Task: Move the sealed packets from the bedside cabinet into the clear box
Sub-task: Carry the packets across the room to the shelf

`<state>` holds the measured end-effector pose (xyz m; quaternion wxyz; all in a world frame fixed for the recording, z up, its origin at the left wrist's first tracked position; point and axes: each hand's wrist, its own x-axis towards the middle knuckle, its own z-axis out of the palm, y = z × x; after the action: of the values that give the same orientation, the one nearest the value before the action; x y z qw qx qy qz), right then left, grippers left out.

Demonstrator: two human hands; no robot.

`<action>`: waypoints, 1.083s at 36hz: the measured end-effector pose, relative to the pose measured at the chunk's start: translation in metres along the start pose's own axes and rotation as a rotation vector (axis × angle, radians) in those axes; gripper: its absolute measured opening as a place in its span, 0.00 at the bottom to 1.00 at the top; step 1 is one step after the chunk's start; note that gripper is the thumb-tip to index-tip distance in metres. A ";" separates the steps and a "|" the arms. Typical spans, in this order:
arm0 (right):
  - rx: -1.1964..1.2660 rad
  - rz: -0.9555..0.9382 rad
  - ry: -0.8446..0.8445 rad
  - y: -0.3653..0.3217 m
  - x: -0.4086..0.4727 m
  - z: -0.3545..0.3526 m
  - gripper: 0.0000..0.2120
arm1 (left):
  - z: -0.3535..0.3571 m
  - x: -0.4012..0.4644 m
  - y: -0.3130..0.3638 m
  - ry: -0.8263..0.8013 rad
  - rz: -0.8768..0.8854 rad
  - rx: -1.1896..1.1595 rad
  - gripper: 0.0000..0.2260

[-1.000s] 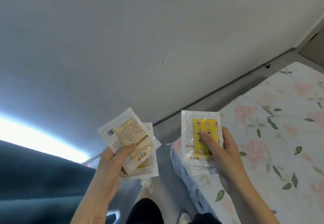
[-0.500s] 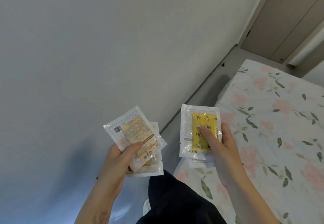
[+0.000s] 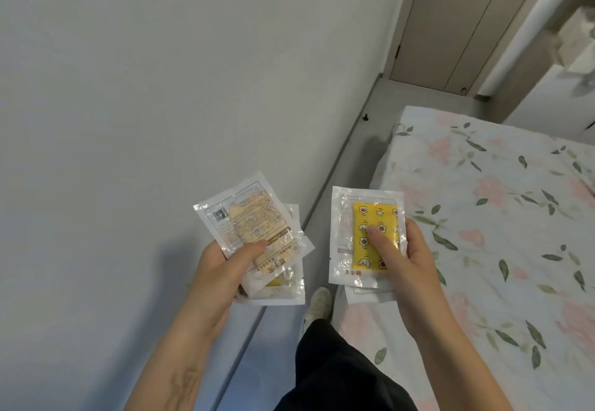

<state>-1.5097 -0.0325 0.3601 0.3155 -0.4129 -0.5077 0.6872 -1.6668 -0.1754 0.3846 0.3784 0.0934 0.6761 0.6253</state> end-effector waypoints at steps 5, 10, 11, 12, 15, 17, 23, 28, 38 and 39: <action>0.042 0.006 0.071 -0.024 0.111 -0.016 0.05 | 0.065 0.106 0.038 -0.034 0.002 0.068 0.07; 0.058 -0.015 0.141 -0.069 0.201 -0.042 0.07 | 0.137 0.196 0.078 -0.069 -0.028 0.020 0.10; 0.064 -0.025 0.149 -0.078 0.215 -0.047 0.07 | 0.150 0.211 0.085 -0.085 -0.029 0.016 0.10; 0.069 -0.033 0.158 -0.087 0.228 -0.054 0.07 | 0.163 0.224 0.091 -0.099 -0.032 0.011 0.10; 0.073 -0.053 0.202 -0.107 0.265 -0.072 0.07 | 0.200 0.258 0.105 -0.134 -0.051 0.001 0.10; 0.087 -0.061 0.235 -0.116 0.286 -0.082 0.07 | 0.222 0.277 0.114 -0.164 -0.061 0.002 0.11; 0.120 -0.099 0.293 -0.132 0.352 -0.102 0.07 | 0.279 0.340 0.139 -0.268 -0.026 0.072 0.11; 0.147 -0.109 0.366 -0.141 0.412 -0.116 0.06 | 0.326 0.405 0.161 -0.327 -0.032 0.113 0.11; 0.079 -0.133 0.400 -0.183 0.605 -0.136 0.06 | 0.418 0.586 0.221 -0.329 0.009 0.072 0.11; 0.076 -0.131 0.401 -0.190 0.628 -0.137 0.06 | 0.428 0.605 0.228 -0.324 0.011 0.059 0.11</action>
<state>-1.6744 0.6167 0.3673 0.4695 -0.4954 -0.4342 0.5879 -1.8987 0.5648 0.3841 0.4759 0.2078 0.6240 0.5840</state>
